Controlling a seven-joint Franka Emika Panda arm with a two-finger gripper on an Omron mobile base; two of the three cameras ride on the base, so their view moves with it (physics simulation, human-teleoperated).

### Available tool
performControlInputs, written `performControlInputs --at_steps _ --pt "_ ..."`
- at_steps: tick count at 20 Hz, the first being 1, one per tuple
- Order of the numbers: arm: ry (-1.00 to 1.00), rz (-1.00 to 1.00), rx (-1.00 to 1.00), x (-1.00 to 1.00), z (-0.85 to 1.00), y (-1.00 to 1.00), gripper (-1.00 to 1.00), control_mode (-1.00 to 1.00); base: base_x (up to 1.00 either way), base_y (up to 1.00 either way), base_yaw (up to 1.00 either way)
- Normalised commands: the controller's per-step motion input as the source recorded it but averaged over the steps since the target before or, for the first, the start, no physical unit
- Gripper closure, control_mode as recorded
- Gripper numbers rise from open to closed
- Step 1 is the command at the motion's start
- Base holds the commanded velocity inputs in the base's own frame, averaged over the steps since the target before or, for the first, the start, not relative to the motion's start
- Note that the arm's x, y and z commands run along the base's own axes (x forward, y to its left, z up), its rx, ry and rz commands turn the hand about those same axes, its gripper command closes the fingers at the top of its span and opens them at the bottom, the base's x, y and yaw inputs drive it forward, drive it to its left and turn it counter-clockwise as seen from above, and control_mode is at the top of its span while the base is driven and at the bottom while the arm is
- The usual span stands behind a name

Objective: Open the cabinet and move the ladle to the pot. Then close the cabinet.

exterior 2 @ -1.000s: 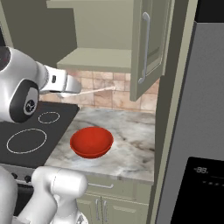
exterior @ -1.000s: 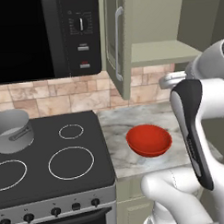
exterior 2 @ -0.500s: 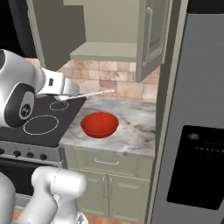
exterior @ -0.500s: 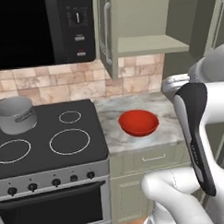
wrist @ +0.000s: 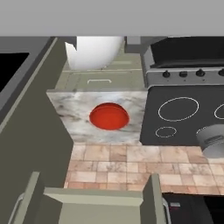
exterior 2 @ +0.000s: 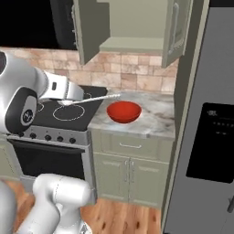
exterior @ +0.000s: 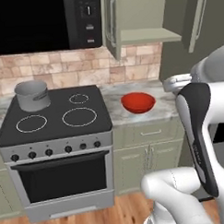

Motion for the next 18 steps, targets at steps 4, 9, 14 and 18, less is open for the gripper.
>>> performControlInputs --at_steps 4,9,14,18 --pt "0.0 0.0 0.0 0.0 0.0 0.0 1.0 1.0 -0.32 0.97 0.05" --pt "0.0 0.0 0.0 0.0 0.0 0.0 1.0 1.0 0.0 1.0 0.03" --pt "0.0 0.0 0.0 0.0 0.0 0.0 1.0 1.0 0.04 0.9 0.08" --pt "0.0 0.0 0.0 0.0 0.0 0.0 1.0 1.0 0.27 0.58 0.1"
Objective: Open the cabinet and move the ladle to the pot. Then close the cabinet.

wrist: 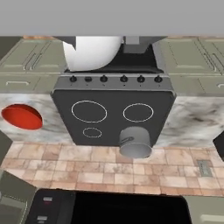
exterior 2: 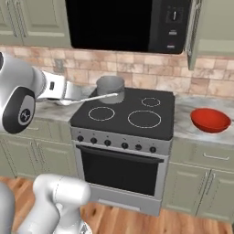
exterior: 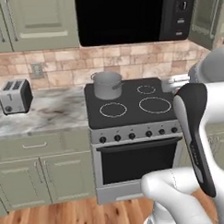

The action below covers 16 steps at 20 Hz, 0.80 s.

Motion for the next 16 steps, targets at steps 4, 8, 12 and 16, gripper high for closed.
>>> performControlInputs --at_steps 4,8,12,16 --pt "0.0 0.0 0.0 0.0 0.0 0.0 1.0 1.0 0.49 0.36 0.1" --pt "0.0 0.0 0.0 0.0 0.0 0.0 1.0 1.0 0.69 0.15 0.05" --pt "0.0 0.0 0.0 0.0 0.0 0.0 1.0 1.0 0.73 0.08 0.03" --pt "0.0 0.0 0.0 0.0 0.0 0.0 1.0 1.0 0.53 0.13 0.01"
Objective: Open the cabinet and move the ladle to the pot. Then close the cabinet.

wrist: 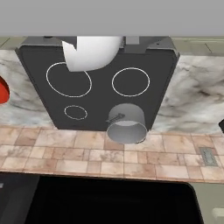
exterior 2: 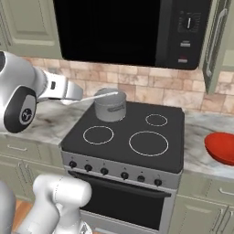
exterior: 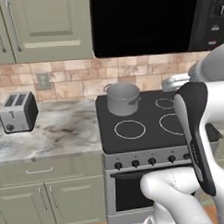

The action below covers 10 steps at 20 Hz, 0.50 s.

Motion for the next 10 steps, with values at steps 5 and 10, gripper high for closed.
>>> performControlInputs --at_steps 5,10 --pt "0.0 0.0 0.0 0.0 0.0 0.0 1.0 1.0 0.2 0.19 0.0" --pt "0.0 0.0 0.0 0.0 0.0 0.0 1.0 1.0 0.29 0.22 0.0"
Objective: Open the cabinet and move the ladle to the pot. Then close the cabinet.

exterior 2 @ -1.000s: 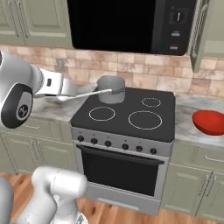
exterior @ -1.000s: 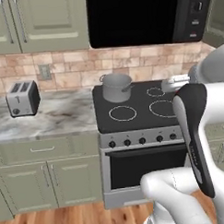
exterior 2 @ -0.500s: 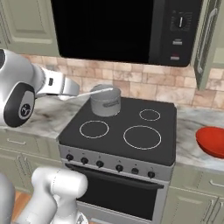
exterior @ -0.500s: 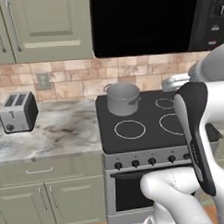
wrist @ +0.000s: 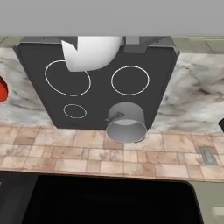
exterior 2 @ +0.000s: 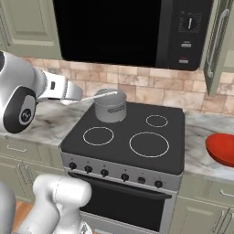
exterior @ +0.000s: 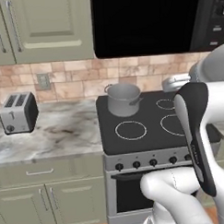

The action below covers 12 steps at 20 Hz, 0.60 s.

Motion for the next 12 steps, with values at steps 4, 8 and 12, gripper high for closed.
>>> performControlInputs --at_steps 4,8,12 --pt "0.0 0.0 0.0 0.0 0.0 0.0 1.0 1.0 0.39 0.19 0.0" --pt "0.0 0.0 0.0 0.0 0.0 0.0 1.0 1.0 0.51 0.27 0.0" --pt "0.0 0.0 0.0 0.0 0.0 0.0 1.0 1.0 0.42 0.25 0.0"
